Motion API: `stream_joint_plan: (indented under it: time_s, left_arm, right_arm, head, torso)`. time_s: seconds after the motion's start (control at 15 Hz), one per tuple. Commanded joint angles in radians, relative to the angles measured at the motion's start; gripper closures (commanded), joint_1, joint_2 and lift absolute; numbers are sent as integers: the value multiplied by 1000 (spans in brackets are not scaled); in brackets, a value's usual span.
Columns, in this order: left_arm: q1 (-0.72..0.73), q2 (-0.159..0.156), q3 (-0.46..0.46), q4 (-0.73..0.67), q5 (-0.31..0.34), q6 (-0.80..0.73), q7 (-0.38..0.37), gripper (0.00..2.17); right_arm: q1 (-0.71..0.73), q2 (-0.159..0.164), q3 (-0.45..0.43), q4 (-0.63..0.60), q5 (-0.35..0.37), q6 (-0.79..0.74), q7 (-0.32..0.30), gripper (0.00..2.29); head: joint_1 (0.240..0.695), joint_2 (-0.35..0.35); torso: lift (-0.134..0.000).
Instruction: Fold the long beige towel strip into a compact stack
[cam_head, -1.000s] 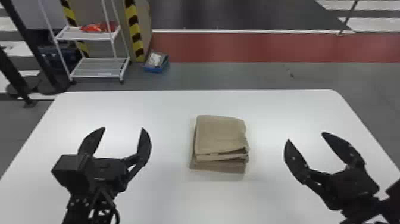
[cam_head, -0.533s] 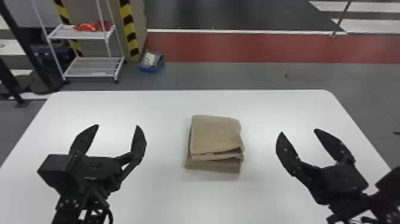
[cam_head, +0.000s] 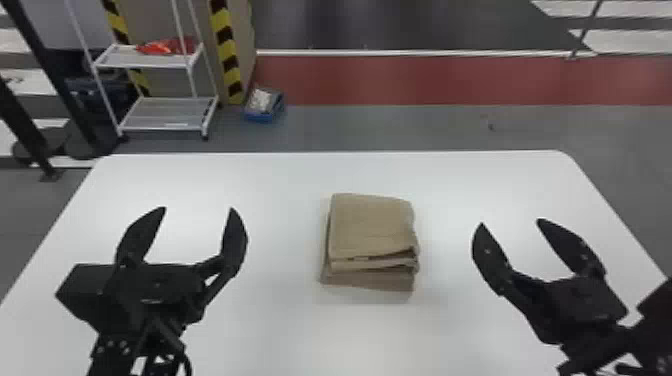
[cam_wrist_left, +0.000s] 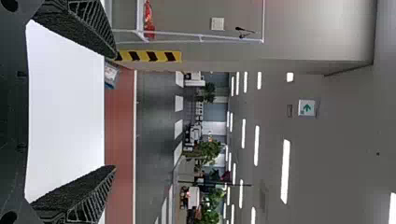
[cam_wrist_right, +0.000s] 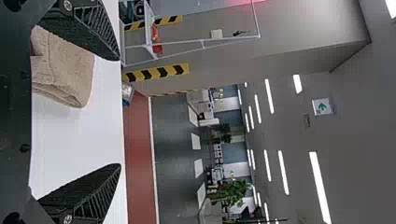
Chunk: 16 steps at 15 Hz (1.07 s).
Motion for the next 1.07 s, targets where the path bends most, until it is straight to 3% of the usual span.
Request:
stream_joint_plan:
  time_s: [0.0, 1.0]
  left_arm:
    - [6, 0, -2, -10, -1, 0, -1, 29]
    - [14, 0, 1, -12, 13, 0, -4, 29]
  right_arm:
    - [-5, 1, 0, 4, 1, 6, 0, 70]
    - [10, 1, 9, -8, -2, 0, 2, 76]
  head:
    - [695, 3]
    - [695, 6]
  torso:
    - [-116]
    - [-116]
